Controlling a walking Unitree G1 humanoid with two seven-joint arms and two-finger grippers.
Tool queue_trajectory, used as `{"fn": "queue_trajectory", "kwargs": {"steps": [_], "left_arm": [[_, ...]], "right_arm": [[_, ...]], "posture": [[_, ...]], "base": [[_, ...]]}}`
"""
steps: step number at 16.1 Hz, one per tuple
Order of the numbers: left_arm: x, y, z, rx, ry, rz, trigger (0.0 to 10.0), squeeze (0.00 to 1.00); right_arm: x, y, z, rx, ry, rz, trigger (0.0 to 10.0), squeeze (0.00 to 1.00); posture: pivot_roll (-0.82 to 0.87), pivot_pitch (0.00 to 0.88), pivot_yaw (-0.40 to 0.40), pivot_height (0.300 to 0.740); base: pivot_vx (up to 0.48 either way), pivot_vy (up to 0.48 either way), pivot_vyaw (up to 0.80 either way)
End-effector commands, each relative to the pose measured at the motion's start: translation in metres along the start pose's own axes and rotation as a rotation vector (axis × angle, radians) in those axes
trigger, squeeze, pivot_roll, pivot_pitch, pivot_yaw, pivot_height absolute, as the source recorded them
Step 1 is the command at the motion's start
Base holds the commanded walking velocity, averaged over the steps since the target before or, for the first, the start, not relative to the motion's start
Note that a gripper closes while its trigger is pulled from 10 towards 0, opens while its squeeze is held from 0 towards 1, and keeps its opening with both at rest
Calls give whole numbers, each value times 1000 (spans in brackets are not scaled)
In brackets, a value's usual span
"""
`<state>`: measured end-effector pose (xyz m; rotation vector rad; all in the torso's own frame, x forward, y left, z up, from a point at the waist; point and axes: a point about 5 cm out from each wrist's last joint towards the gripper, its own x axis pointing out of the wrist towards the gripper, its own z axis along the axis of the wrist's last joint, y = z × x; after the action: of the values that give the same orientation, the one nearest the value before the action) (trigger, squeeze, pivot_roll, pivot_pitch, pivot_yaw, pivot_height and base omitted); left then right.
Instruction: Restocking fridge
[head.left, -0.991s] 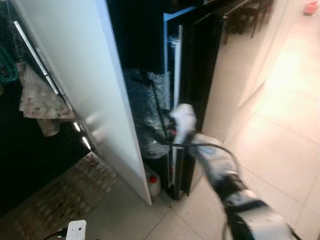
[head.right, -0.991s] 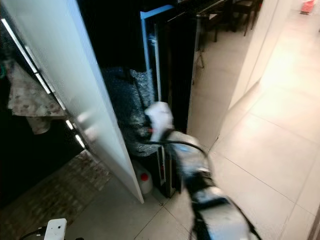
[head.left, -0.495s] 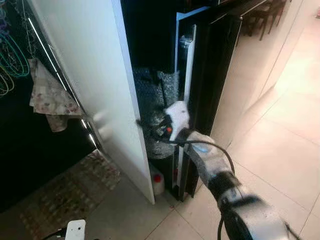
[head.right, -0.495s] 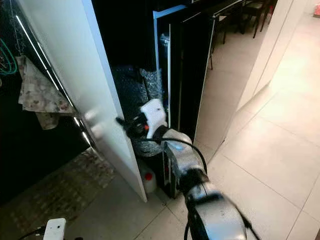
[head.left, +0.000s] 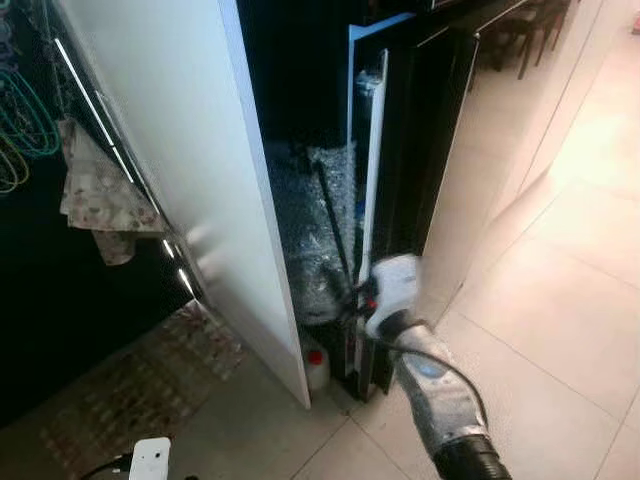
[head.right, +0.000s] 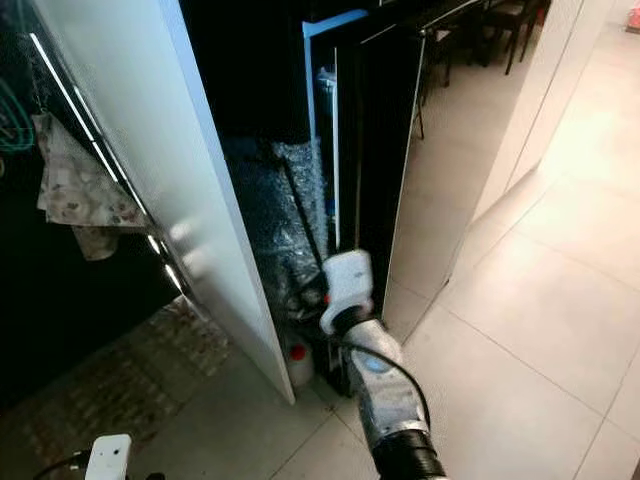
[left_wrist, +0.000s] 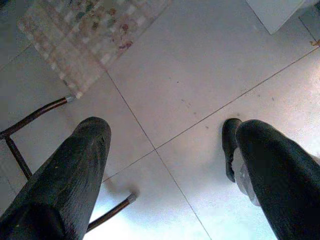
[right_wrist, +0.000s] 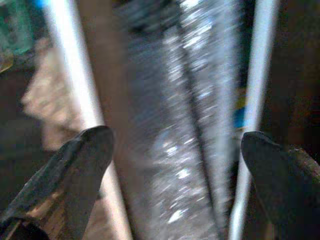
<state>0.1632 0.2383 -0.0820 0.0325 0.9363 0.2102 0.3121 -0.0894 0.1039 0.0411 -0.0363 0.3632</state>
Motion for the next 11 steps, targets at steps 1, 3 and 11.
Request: {"fn": "queue_trajectory", "kwargs": {"steps": [1,3,11], "left_arm": [[0,4,-2,15,9,9,10000,0],[0,4,0,14,7,7,10000,0],[-1,9,-1,10,10,20,10000,0]], "right_arm": [[1,-3,6,-3,-16,-30,10000,0],[7,-25,17,-35,-28,-101,10000,0],[37,-42,47,-66,-44,-39,10000,0]], "posture": [[-84,0,103,740],[-83,0,107,740],[-59,0,111,740]], "base": [[0,0,0],[0,0,0],[0,0,0]]}}
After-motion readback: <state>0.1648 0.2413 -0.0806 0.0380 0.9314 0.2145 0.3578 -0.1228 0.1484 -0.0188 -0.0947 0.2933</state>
